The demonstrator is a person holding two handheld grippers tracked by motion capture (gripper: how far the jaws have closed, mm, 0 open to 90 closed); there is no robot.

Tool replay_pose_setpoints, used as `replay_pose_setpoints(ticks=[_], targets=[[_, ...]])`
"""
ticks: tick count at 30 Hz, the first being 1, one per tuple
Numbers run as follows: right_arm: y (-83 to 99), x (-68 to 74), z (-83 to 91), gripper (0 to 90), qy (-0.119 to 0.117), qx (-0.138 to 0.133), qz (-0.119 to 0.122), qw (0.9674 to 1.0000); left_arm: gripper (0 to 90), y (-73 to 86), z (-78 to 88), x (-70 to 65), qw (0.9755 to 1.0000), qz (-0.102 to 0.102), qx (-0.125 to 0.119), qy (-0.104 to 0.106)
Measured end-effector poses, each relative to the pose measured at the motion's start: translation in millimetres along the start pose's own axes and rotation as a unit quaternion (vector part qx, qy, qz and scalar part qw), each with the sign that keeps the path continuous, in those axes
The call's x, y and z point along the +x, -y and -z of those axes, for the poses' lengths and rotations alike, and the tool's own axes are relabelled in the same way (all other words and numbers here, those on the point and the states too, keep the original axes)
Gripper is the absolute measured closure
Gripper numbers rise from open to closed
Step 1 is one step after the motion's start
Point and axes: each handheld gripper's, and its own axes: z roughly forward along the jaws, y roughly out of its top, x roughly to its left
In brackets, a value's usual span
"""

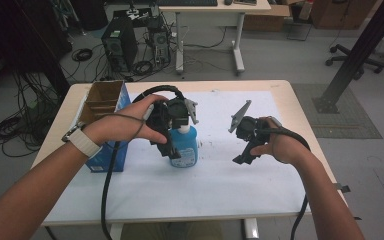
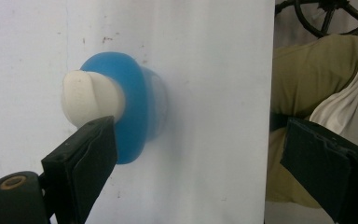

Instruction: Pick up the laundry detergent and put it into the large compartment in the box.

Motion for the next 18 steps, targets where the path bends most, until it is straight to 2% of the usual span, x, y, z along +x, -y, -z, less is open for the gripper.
replay_pose_setpoints(ticks=[11, 18], targets=[[-2.4, -0.8, 2.3, 8.6, 0.003, 0.001, -0.001, 1.0, 9.0, -0.6, 13.4, 5.0, 0.9997, 0.008, -0.019, -0.015], [-5.3, -0.6, 2.9, 8.6, 0.004, -0.002, 0.0, 1.0, 9.5, -3.0, 19.4, 4.8, 0.9996, 0.009, -0.02, -0.02]])
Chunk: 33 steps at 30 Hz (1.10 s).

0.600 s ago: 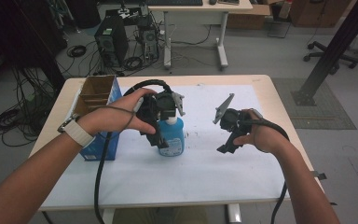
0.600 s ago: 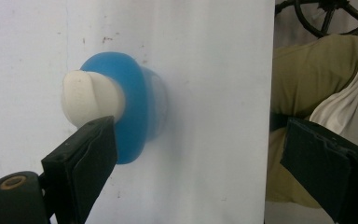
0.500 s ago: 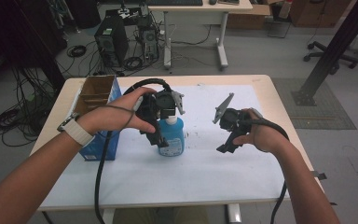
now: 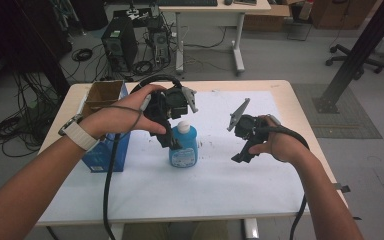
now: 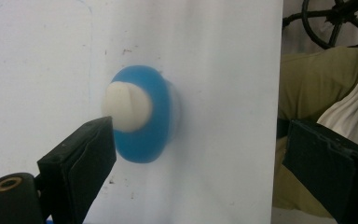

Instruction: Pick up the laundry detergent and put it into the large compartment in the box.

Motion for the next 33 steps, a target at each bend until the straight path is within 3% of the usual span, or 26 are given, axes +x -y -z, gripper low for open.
replay_pose_setpoints(ticks=[20, 33], targets=[[-0.5, -0.4, 1.3, 8.6, -0.002, -0.003, 0.002, 1.0, 9.8, -5.4, 11.7, 5.0, 0.9997, -0.002, -0.005, -0.022], [1.9, -2.4, 3.3, 8.5, -0.001, -0.005, -0.002, 1.0, 8.3, -5.4, 7.8, 19.2, 0.9994, 0.008, 0.001, -0.033]])
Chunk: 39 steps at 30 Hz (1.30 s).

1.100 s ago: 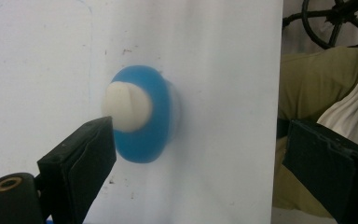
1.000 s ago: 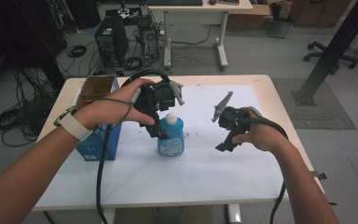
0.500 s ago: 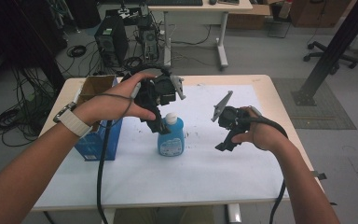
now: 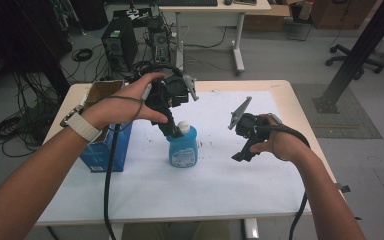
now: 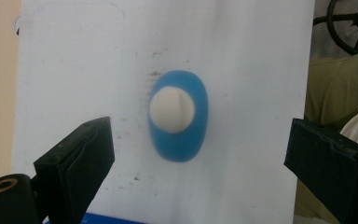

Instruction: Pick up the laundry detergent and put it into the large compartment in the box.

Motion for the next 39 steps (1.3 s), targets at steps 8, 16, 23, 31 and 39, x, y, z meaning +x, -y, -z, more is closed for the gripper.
replay_pose_setpoints(ticks=[8, 16, 23, 31, 39], targets=[[1.6, -1.4, 1.2, 8.5, 0.002, -0.001, -0.003, 1.0, 8.5, -1.8, -7.5, 5.7, 1.0, -0.005, 0.007, -0.002], [1.8, -3.1, 0.2, 8.5, 0.002, -0.002, -0.002, 1.0, 8.5, -2.7, -15.5, 12.0, 0.9999, -0.011, 0.008, -0.001], [1.6, -3.6, 0.1, 8.5, 0.002, -0.002, -0.002, 1.0, 8.4, -3.7, -22.2, 15.6, 0.9997, -0.023, 0.006, 0.002], [1.8, -4.5, -0.2, 8.5, 0.003, -0.001, -0.003, 1.0, 8.4, -5.0, -30.0, 18.0, 0.9996, -0.025, 0.011, 0.006], [1.7, -5.8, -1.8, 8.4, 0.004, 0.001, -0.004, 1.0, 8.6, -3.7, -38.3, 20.2, 0.9995, -0.023, 0.018, 0.015]])
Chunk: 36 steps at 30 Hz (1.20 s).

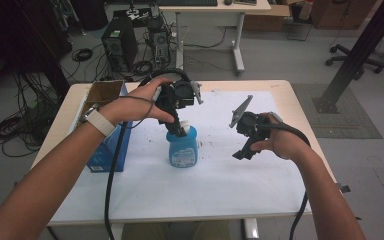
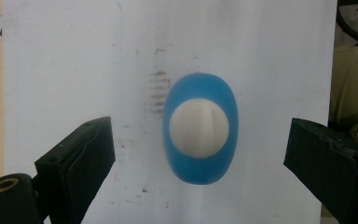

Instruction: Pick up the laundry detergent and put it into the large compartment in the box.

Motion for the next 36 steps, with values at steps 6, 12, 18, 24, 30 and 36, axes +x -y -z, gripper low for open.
replay_pose_setpoints(ticks=[6, 12, 18, 24, 30, 36], targets=[[-0.6, -0.7, -1.1, 8.3, 0.0, 0.0, 0.0, 1.0, 8.6, 0.4, -6.2, 1.0, 1.0, -0.003, 0.006, -0.003], [-0.5, -0.7, -1.4, 8.3, -0.001, 0.001, 0.0, 1.0, 9.0, -1.3, -11.5, 0.9, 1.0, -0.004, 0.004, 0.004], [0.4, -0.5, -0.4, 8.3, -0.001, 0.0, 0.0, 1.0, 9.4, 0.0, -18.3, 1.3, 1.0, -0.003, 0.003, 0.008], [1.0, -0.1, -1.1, 8.3, -0.003, -0.002, -0.002, 1.0, 8.8, 0.1, -23.4, 1.3, 0.9999, -0.007, 0.002, 0.007], [2.7, -0.3, -3.2, 8.3, -0.004, -0.001, -0.002, 1.0, 8.2, -0.5, -28.9, 1.1, 1.0, -0.004, 0.003, 0.005], [2.7, -0.6, -3.6, 8.3, -0.006, -0.001, -0.003, 1.0, 8.5, 0.3, -35.2, 1.3, 1.0, -0.005, 0.007, 0.003]])
